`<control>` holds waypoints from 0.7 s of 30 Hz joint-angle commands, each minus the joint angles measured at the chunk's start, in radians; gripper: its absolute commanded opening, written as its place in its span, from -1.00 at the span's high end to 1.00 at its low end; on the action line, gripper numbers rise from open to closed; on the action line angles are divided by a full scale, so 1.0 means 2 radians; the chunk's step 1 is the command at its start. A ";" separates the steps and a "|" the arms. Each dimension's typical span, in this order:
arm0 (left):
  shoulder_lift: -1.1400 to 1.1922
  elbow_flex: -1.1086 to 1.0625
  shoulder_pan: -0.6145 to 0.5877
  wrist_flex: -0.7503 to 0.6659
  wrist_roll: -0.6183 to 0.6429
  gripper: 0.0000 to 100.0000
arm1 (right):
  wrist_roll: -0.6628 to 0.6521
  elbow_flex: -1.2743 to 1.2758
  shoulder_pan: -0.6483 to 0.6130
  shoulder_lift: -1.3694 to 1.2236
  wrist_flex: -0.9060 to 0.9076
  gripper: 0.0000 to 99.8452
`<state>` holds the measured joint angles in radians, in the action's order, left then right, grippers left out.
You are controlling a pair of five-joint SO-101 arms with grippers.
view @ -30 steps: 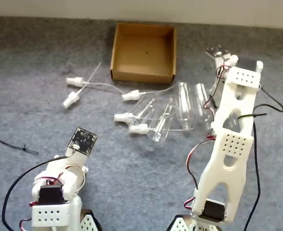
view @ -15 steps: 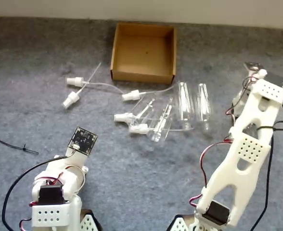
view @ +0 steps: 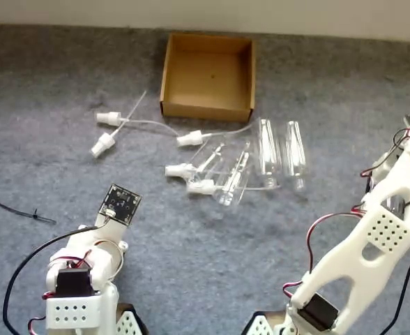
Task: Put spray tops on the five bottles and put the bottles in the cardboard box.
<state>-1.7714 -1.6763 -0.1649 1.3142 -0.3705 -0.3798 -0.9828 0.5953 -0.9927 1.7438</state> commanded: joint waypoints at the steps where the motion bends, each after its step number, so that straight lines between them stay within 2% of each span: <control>1: -0.005 -0.010 -0.002 0.002 -0.002 0.84 | -0.015 0.014 -0.003 0.060 0.009 0.46; 6: -0.005 -0.010 -0.002 0.002 -0.002 0.84 | -0.068 0.026 -0.021 0.101 0.008 0.24; 10: -0.005 -0.010 -0.002 0.002 -0.002 0.84 | -0.208 0.019 -0.036 0.153 0.009 0.17; 13: -0.005 -0.010 -0.002 0.002 -0.002 0.84 | -0.381 0.007 -0.051 0.221 0.009 0.17; 16: -0.005 -0.010 -0.002 0.002 -0.002 0.84 | -0.610 0.022 -0.065 0.285 0.010 0.17; 19: -0.005 -0.010 -0.002 0.002 -0.002 0.84 | -0.779 0.071 -0.067 0.304 0.008 0.17; 21: -0.005 -0.010 -0.002 0.002 -0.002 0.84 | -0.866 0.098 -0.066 0.304 -0.016 0.17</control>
<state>-1.7714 -1.6763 -0.1649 1.3142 -0.3705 -1.7484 -0.8355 0.4710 -0.4434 1.7438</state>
